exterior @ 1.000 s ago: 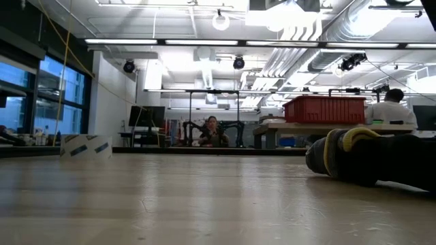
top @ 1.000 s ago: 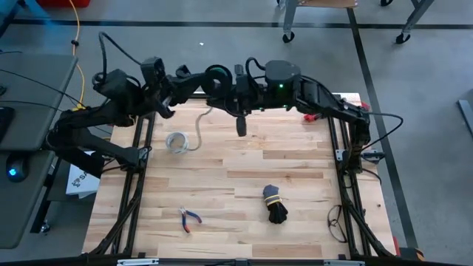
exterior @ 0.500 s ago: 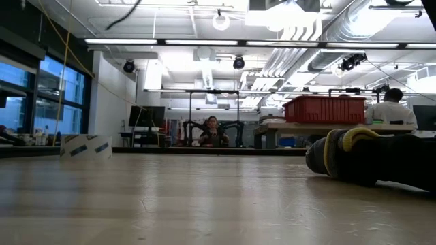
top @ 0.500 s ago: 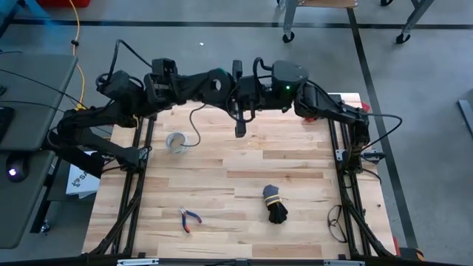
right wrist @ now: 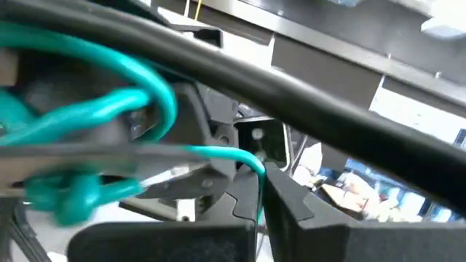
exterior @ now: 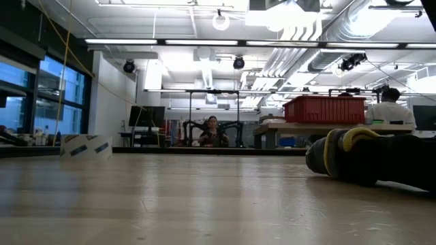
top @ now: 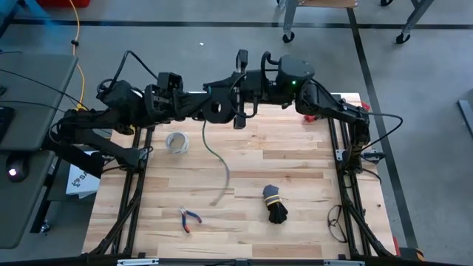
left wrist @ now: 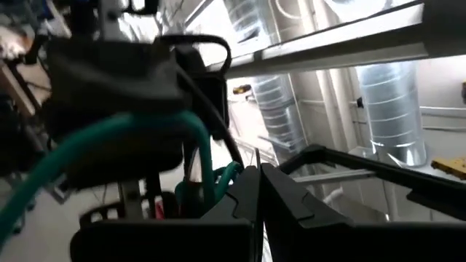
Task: Coil cords
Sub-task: Coil the green wire on the spool
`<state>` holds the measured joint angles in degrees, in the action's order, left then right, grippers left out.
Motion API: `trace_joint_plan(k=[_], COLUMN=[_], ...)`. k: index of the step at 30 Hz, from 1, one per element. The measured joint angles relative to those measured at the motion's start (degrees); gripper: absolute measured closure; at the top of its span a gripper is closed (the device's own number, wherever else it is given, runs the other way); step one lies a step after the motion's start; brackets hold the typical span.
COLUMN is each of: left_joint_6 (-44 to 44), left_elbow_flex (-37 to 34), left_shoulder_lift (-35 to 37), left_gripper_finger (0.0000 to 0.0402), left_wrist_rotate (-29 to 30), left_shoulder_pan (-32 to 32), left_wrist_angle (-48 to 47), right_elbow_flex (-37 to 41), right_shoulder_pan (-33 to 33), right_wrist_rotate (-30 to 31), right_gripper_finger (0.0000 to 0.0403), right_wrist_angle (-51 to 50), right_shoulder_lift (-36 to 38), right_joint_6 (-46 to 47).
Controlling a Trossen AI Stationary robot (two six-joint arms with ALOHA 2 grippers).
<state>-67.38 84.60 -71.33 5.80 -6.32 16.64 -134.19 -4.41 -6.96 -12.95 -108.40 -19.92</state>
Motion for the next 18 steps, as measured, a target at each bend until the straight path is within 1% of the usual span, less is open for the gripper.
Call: trace_joint_plan(k=[4, 6, 10, 14, 18], left_joint_6=[0.5, 3.3, 9.7, 16.0, 24.7], left_elbow_flex=[0.0, 0.1, 0.1, 0.1, 0.1], left_shoulder_lift=[0.9, 1.9, 4.5, 7.2, 9.4], left_gripper_finger=[0.0401, 0.0401, 0.0401, 0.0401, 0.0401], left_wrist_rotate=[-2.9, -3.9, -4.0, -2.8, 0.6], left_shoulder_pan=[-0.4, -0.4, 0.2, 1.3, 2.5], left_wrist_angle=[-5.1, -9.9, -20.0, -28.3, -35.0], right_elbow_flex=[0.0, 0.0, 0.1, 0.1, 0.1], right_shoulder_pan=[-1.0, -1.6, -2.8, -3.2, -3.9], right_wrist_rotate=[-0.6, -1.0, -1.1, -0.5, 0.4], right_gripper_finger=[0.0402, 0.0402, 0.0402, 0.0402, 0.0402], right_wrist_angle=[-0.9, -2.3, -6.2, -8.9, -11.8], right_shoulder_lift=[0.1, 0.1, 0.2, 0.2, 0.6], right_joint_6=[-2.8, -3.2, -3.7, -6.0, -5.9])
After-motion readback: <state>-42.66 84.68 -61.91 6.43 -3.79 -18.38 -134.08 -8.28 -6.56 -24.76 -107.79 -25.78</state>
